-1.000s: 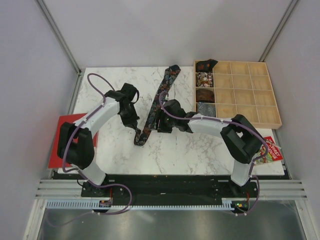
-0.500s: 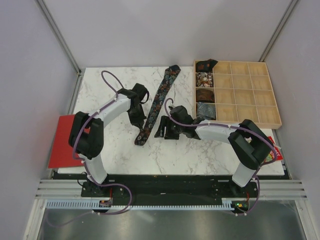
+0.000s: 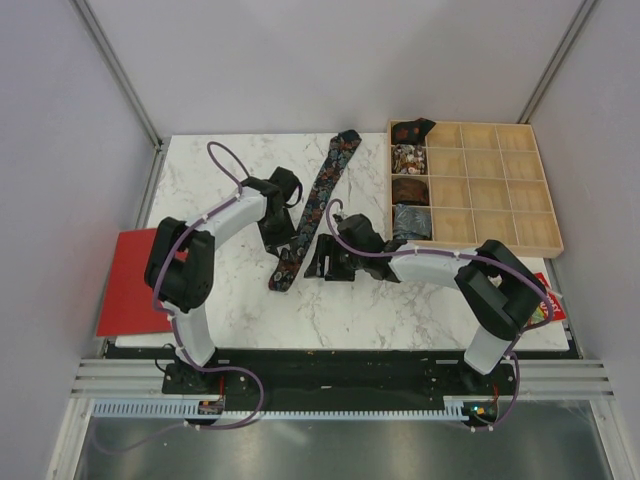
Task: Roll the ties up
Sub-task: Roll the tie at the center of the board.
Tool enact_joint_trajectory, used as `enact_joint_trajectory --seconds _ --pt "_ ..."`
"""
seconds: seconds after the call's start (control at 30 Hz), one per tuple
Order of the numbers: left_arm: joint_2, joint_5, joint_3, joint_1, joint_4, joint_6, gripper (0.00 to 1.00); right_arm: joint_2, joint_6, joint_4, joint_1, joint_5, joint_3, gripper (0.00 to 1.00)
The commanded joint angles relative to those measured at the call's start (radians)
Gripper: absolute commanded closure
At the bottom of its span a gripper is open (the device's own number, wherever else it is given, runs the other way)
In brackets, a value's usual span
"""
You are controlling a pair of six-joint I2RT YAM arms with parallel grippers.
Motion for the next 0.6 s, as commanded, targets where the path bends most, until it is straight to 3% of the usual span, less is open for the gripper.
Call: enact_joint_trajectory --seconds 0.0,0.07,0.3,0.5,0.57 --pt "-0.061 0.002 0.045 -0.018 0.032 -0.007 0.52 0.007 -0.003 0.044 0.014 -0.007 -0.003 0.27" --pt "-0.081 0.003 0.042 -0.022 0.03 0.007 0.46 0.013 0.004 0.053 0.021 -0.01 -0.001 0.25" --pt "-0.184 -0.074 0.04 -0.024 -0.019 0.053 0.43 0.007 0.017 0.05 0.058 0.022 0.025 0.26" --pt "-0.285 -0.249 0.022 -0.019 -0.112 0.067 0.44 -0.021 -0.019 0.061 0.09 0.013 0.081 0.36" --pt "-0.365 -0.275 -0.022 -0.011 -0.114 0.054 0.45 -0.007 -0.025 0.041 0.093 0.005 0.135 0.48"
